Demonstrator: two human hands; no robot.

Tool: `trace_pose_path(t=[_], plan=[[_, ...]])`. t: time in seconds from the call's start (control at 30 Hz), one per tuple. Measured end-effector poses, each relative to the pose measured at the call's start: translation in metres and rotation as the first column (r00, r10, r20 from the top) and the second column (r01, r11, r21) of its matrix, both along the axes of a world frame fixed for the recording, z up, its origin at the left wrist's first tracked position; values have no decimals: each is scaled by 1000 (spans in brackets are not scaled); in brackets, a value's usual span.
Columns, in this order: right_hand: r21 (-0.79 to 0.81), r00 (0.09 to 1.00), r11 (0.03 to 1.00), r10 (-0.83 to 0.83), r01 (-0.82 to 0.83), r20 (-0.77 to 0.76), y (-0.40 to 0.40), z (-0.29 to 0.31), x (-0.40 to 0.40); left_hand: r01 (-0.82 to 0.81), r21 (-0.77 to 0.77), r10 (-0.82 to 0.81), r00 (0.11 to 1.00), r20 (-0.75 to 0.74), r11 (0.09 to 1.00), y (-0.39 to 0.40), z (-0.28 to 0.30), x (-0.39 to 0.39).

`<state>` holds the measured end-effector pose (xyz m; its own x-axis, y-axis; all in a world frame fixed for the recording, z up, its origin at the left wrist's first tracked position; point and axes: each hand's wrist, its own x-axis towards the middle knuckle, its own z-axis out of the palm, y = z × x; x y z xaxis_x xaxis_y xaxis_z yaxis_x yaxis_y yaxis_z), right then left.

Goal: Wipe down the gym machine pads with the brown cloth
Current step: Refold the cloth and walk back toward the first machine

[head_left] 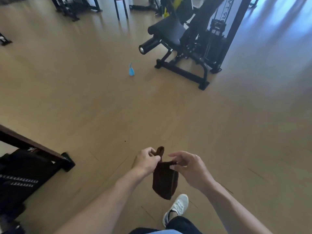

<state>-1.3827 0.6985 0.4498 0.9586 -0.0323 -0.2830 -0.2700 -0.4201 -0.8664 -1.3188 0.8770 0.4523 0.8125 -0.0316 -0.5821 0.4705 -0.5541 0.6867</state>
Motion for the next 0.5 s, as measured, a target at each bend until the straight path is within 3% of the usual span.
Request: trace_pose_path(t=[0.1,0.33,0.43,0.5], plan=[[-103,994,989,105,-107,-19,-46,0,51,91,18,-92,995,28,996,-41,1,40],[-343,970,909,240,-236,-32,-131,2,172,104,-54,-95,984,153,993,-133,2,142],[-434,964,871,267,-230,24,-160,6,225,67,-161,-35,980,196,985,-160,4,194],[-431,962,878,264,-207,77,-179,9,264,45,-333,4,989,146,942,-172,4,232]])
